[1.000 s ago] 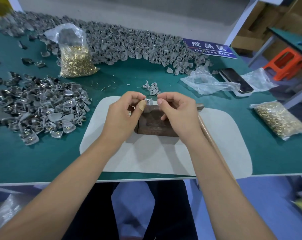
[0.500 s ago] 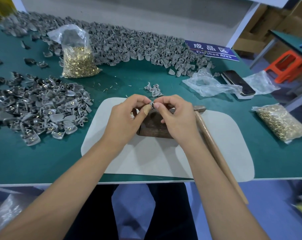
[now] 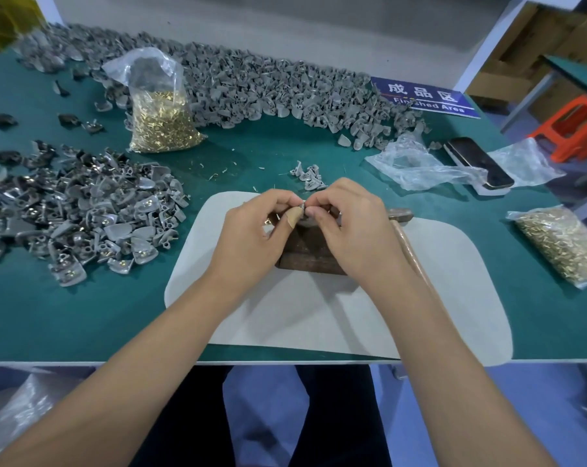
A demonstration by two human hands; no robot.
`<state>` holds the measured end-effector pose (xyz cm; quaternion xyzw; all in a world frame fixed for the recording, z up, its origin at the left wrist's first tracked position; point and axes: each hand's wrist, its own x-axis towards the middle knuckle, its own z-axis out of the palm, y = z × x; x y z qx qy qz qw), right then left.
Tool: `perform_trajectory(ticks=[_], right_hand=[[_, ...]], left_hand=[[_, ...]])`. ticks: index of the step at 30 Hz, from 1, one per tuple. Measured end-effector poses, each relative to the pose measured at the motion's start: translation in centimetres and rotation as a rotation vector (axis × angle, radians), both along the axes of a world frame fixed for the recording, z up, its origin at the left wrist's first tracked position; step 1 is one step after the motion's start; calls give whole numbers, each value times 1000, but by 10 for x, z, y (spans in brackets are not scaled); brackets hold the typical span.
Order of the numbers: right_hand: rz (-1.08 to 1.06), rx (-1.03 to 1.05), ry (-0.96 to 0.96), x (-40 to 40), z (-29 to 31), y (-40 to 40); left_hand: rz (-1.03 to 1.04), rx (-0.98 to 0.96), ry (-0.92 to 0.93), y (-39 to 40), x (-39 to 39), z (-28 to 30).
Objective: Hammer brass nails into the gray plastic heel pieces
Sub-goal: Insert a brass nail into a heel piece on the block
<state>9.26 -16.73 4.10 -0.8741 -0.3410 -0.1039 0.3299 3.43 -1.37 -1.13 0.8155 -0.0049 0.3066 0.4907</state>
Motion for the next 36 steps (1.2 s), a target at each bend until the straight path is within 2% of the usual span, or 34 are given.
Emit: perform_trajectory(ticks=[3,7,10,17,28,34,36], right_hand=[[-19,55,17,-1,-2,4],[-30,260,225,1,-6,6],[-50,322,242,1,-11,8],[-50,274,144,-3,-16,8],[-67,369,379,0,-14,2],[-56,261,203,-5,-13,4],[-58,248,211,-6,-12,5]], left_hand=[[25,-31,-43,2,1,-3],[53,-64,-50,1,2,-3],[55,-86,-47,0,2,-1],[9,-80,-15,0,0,-1],[-13,-174,65,0,2,1],[-17,-90,18,0,0,1],[-23,-73,-2,0,-1,0]])
